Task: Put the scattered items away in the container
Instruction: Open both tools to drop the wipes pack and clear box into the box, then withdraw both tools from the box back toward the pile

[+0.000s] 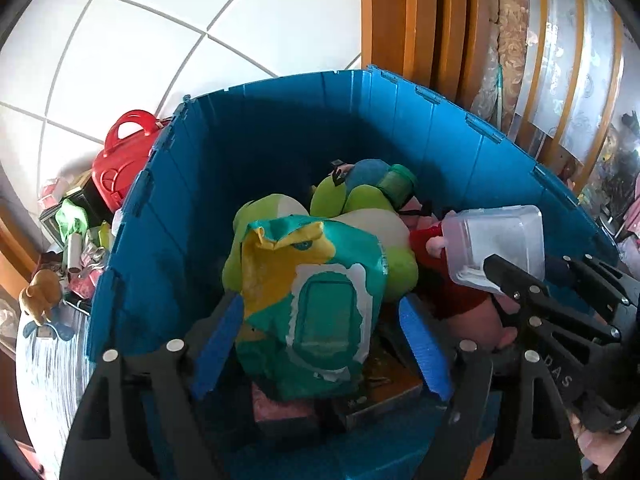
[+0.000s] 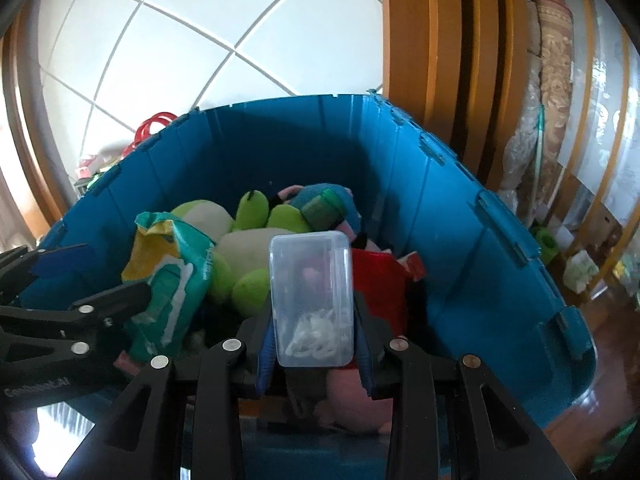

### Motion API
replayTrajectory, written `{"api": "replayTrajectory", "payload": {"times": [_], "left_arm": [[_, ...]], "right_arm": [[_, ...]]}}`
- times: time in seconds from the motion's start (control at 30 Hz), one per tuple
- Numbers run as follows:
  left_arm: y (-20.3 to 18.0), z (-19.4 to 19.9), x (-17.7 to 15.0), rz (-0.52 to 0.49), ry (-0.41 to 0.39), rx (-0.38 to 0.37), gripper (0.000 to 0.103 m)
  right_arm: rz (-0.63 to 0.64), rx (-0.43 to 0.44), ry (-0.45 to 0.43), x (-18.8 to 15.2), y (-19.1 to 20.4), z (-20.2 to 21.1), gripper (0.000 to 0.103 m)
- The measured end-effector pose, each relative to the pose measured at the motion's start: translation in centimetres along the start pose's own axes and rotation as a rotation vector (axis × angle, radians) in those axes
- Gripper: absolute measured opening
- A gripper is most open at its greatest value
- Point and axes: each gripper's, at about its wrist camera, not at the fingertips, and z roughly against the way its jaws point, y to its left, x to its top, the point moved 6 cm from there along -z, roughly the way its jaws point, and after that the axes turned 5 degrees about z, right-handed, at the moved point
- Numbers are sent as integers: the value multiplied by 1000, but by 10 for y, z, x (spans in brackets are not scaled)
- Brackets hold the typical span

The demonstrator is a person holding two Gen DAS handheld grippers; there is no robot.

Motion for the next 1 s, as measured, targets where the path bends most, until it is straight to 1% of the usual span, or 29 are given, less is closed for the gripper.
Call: {"api": "replayTrajectory", "payload": {"times": [0.03,0.07,0.13,0.17,0.23,0.37,0.4,0.5,0.7,0.87,1.0], "left_arm": [[0,1,-1,4,-5,-2,80],[0,2,-1,6,-7,-1,80],[0,5,-3,7,-17,2,80],[0,6,-3,7,-21,3,80],[-1,10,-3,4,-34,5,80],[0,19,-2,12,-65,11,80],[1,21,-2,15,-70,11,80],[4,29,-3,19,-94,5,80],[17,48,-5,40,-150,36,80],[39,65,-9,83,-190,65,80],[64,82,-13,119,-232,103,80]], "right_arm": [[1,-5,-1,0,-1,1,43],[2,-8,-3,-1,-1,2,45],[5,-14,-6,-1,-2,4,58],[7,-19,-6,-1,-2,5,62],[11,-23,-12,-1,-3,7,85],[9,-19,-40,1,-4,16,97],[9,-24,-47,2,-4,18,101],[9,-19,-68,5,-3,26,103],[20,-27,-111,10,4,40,103],[-3,27,-146,13,15,52,103],[-10,67,-180,19,34,63,103]]}}
